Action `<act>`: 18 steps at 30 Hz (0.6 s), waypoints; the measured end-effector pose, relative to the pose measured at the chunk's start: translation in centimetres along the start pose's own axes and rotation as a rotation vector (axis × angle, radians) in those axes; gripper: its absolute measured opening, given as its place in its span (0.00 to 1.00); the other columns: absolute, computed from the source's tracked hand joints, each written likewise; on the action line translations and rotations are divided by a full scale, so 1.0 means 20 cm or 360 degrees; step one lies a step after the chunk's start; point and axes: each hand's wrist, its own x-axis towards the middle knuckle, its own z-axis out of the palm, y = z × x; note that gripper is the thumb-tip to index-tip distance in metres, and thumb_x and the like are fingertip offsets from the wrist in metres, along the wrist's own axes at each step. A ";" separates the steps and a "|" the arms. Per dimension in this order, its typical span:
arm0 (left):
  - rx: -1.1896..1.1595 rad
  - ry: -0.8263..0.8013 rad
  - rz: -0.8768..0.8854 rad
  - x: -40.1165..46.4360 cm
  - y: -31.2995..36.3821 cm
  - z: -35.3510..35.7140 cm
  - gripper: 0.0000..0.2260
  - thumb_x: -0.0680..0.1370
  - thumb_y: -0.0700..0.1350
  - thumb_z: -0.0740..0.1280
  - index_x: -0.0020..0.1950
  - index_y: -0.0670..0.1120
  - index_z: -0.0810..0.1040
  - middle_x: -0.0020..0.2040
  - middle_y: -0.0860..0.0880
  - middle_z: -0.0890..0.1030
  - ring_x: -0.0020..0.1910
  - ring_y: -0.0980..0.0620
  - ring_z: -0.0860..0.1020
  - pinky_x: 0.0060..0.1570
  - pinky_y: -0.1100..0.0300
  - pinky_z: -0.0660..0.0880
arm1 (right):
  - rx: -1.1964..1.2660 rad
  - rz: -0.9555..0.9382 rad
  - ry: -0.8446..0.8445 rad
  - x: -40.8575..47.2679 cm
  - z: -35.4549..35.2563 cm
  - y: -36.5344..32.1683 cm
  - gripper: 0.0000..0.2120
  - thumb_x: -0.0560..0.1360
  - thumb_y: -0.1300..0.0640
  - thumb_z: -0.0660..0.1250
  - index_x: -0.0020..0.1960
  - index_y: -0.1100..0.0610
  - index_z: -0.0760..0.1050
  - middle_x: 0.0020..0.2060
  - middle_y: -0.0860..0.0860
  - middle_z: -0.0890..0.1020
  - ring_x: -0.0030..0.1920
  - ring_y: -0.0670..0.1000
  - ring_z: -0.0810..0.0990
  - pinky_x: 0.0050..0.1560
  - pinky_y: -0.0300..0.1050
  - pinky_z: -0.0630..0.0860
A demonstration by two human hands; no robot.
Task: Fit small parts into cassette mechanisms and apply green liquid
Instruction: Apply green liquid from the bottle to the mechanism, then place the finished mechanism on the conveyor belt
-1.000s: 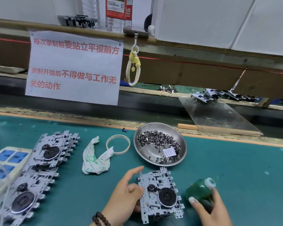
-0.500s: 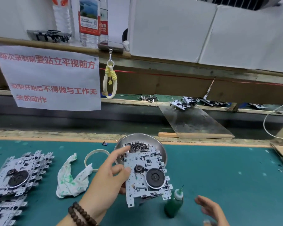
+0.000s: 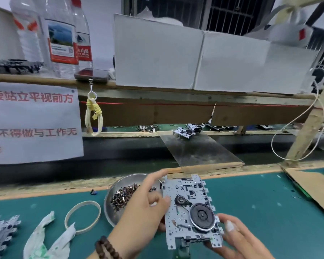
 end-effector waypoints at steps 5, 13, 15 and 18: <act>0.0094 -0.0038 -0.0010 0.15 0.00 0.11 0.18 0.79 0.38 0.61 0.60 0.61 0.70 0.28 0.46 0.68 0.24 0.58 0.66 0.22 0.73 0.67 | -0.0007 0.0106 0.0054 0.16 -0.05 -0.08 0.06 0.75 0.63 0.62 0.51 0.62 0.73 0.37 0.61 0.84 0.34 0.59 0.84 0.25 0.43 0.77; 0.0085 0.0127 -0.0289 0.47 -0.15 0.21 0.22 0.79 0.47 0.62 0.70 0.55 0.60 0.52 0.49 0.79 0.48 0.54 0.79 0.52 0.61 0.76 | 0.0112 0.0070 0.0227 0.49 -0.14 -0.13 0.01 0.76 0.66 0.62 0.47 0.64 0.72 0.29 0.59 0.81 0.26 0.53 0.81 0.22 0.40 0.76; 0.0159 0.0096 -0.0363 0.52 -0.19 0.24 0.20 0.78 0.44 0.64 0.67 0.53 0.62 0.50 0.51 0.76 0.42 0.61 0.77 0.40 0.72 0.74 | 0.0094 0.0100 0.0252 0.56 -0.17 -0.12 0.03 0.75 0.65 0.64 0.48 0.66 0.73 0.31 0.59 0.82 0.28 0.55 0.82 0.23 0.42 0.77; -0.0079 0.0036 -0.0547 0.59 -0.26 0.27 0.20 0.75 0.36 0.67 0.64 0.47 0.68 0.53 0.44 0.76 0.34 0.50 0.79 0.27 0.64 0.76 | -0.0003 0.0147 0.0310 0.67 -0.22 -0.10 0.05 0.76 0.64 0.65 0.50 0.66 0.73 0.33 0.60 0.82 0.30 0.56 0.83 0.24 0.42 0.76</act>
